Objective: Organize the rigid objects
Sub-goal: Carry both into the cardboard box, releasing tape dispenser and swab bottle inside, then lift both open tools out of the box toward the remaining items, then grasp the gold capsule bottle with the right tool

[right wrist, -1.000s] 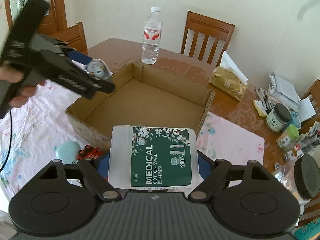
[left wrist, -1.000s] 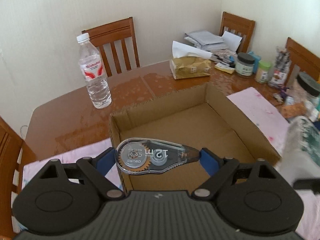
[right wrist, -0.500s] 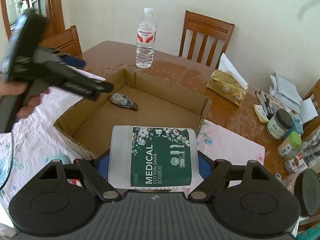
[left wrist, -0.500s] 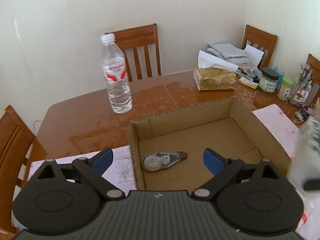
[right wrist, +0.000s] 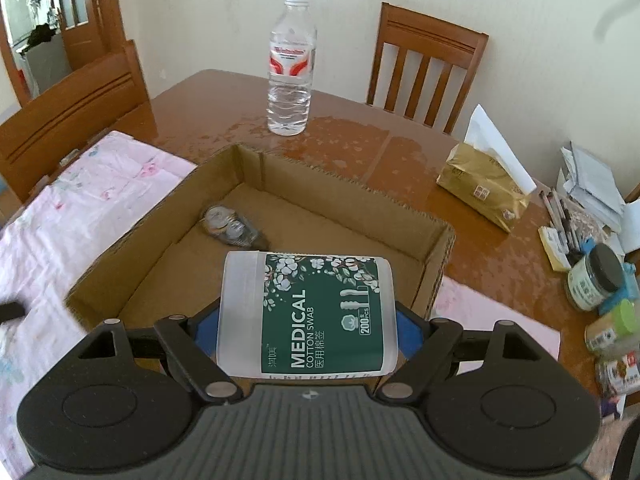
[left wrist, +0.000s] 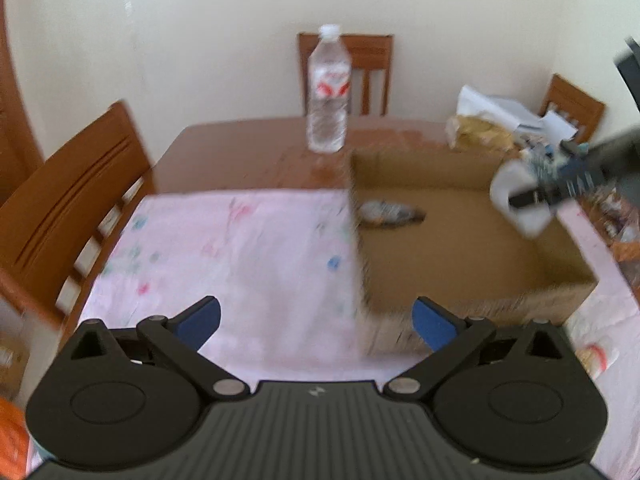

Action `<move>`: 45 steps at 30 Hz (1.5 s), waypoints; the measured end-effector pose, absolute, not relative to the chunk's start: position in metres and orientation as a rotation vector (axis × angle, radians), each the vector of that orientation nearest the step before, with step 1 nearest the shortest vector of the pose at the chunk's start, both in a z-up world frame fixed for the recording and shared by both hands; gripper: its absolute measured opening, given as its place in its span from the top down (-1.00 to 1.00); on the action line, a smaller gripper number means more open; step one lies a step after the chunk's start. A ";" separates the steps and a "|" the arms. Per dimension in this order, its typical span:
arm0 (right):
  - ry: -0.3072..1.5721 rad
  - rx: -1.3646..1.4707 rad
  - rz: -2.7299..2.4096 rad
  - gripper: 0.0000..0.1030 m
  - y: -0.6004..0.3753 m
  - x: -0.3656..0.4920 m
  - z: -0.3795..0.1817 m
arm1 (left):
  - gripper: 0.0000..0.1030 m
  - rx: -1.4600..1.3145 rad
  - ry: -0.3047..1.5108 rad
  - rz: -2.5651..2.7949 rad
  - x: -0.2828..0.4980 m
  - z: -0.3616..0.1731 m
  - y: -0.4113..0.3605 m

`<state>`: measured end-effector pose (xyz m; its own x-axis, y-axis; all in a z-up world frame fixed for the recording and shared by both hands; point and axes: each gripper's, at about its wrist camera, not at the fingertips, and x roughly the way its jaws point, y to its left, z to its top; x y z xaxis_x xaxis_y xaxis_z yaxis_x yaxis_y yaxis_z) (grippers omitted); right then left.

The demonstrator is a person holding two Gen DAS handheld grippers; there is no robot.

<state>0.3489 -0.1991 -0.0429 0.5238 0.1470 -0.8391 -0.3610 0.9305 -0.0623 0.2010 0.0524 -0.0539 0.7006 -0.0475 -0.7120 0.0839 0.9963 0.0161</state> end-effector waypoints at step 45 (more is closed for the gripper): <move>1.036 -0.072 -0.115 -1.00 -0.207 0.169 -0.105 | -0.98 0.108 0.868 -0.279 0.139 -0.085 0.049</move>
